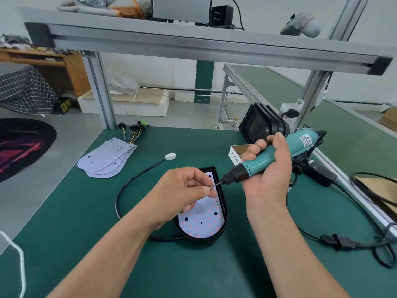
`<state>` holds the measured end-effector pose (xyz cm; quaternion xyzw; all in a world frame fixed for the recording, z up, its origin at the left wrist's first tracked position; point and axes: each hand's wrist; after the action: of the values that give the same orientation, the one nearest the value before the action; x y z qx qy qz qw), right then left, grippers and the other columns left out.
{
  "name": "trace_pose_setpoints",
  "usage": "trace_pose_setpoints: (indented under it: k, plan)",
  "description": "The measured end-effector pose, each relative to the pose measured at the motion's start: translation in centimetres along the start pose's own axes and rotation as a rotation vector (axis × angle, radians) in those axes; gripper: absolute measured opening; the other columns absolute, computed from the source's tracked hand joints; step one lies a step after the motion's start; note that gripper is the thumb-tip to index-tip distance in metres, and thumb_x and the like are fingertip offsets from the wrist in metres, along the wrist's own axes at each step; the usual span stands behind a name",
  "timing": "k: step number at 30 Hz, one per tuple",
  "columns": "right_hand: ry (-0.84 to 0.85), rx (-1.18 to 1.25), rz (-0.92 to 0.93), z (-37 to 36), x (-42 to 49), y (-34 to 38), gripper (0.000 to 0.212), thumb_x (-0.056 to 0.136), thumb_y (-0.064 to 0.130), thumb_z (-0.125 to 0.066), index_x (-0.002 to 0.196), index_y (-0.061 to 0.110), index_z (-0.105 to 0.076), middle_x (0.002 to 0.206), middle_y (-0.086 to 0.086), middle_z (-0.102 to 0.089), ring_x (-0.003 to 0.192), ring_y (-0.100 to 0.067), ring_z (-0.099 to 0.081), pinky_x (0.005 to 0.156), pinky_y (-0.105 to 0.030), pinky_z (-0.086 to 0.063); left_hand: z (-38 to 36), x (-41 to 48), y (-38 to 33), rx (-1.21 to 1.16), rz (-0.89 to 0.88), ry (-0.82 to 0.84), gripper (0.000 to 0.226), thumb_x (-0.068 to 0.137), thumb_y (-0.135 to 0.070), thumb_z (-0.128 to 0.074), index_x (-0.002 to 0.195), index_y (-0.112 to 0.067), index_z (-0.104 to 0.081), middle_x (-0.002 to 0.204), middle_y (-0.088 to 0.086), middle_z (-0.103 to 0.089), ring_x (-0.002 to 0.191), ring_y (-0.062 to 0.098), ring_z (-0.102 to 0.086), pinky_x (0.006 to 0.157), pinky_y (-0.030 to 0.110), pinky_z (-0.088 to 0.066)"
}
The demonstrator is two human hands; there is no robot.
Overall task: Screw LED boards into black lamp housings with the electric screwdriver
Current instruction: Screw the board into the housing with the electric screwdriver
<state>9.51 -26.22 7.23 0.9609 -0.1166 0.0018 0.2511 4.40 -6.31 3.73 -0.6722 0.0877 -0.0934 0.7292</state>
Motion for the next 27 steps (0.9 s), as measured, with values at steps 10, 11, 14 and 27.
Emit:
trace_pose_setpoints:
  k: [10, 11, 14, 27]
  plan:
    - [0.037, -0.073, 0.031, -0.03, -0.02, -0.03, 0.015, 0.096, 0.025, -0.073, 0.094, 0.018, -0.06, 0.077, -0.002, -0.057, 0.062, -0.015, -0.053, 0.059, -0.025, -0.048, -0.27, 0.05, -0.13, 0.012, 0.028, -0.03, 0.012, 0.095, -0.006, -0.073, 0.096, -0.018, -0.072, 0.098, 0.007, -0.082, 0.053, 0.017, -0.033, 0.045, 0.02, -0.031]
    - [0.052, -0.082, 0.037, -0.07, -0.08, -0.03, 0.015, 0.096, 0.025, -0.072, 0.095, 0.018, -0.059, 0.077, -0.002, -0.057, 0.063, -0.015, -0.053, 0.06, -0.025, -0.049, -0.32, 0.05, -0.12, 0.021, 0.032, -0.043, 0.012, 0.095, -0.007, -0.074, 0.095, -0.019, -0.072, 0.098, 0.006, -0.082, 0.054, 0.018, -0.033, 0.045, 0.02, -0.032]
    - [0.081, -0.115, 0.051, -0.23, -0.22, 0.04, 0.017, 0.098, 0.026, -0.072, 0.098, 0.018, -0.056, 0.077, -0.002, -0.056, 0.064, -0.016, -0.051, 0.061, -0.025, -0.047, -0.51, 0.11, -0.07, 0.061, 0.04, -0.096, 0.013, 0.094, -0.01, -0.074, 0.091, -0.023, -0.072, 0.096, 0.002, -0.082, 0.063, 0.023, -0.037, 0.045, 0.021, -0.034]
    - [0.062, -0.127, 0.057, 0.09, -0.23, 0.08, 0.021, 0.097, 0.027, -0.073, 0.1, 0.018, -0.055, 0.077, -0.001, -0.056, 0.064, -0.015, -0.052, 0.062, -0.026, -0.049, -0.88, -0.02, -0.46, 0.139, -0.006, -0.122, 0.022, 0.094, -0.014, -0.078, 0.085, -0.033, -0.073, 0.094, -0.004, -0.082, 0.056, 0.011, -0.045, 0.046, 0.016, -0.037]
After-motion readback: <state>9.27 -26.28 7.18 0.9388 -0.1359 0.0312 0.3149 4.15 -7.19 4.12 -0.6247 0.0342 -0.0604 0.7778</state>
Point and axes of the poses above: each hand's wrist, its own x-axis towards the middle knuckle, its own z-axis out of the back of the hand, y = z × x
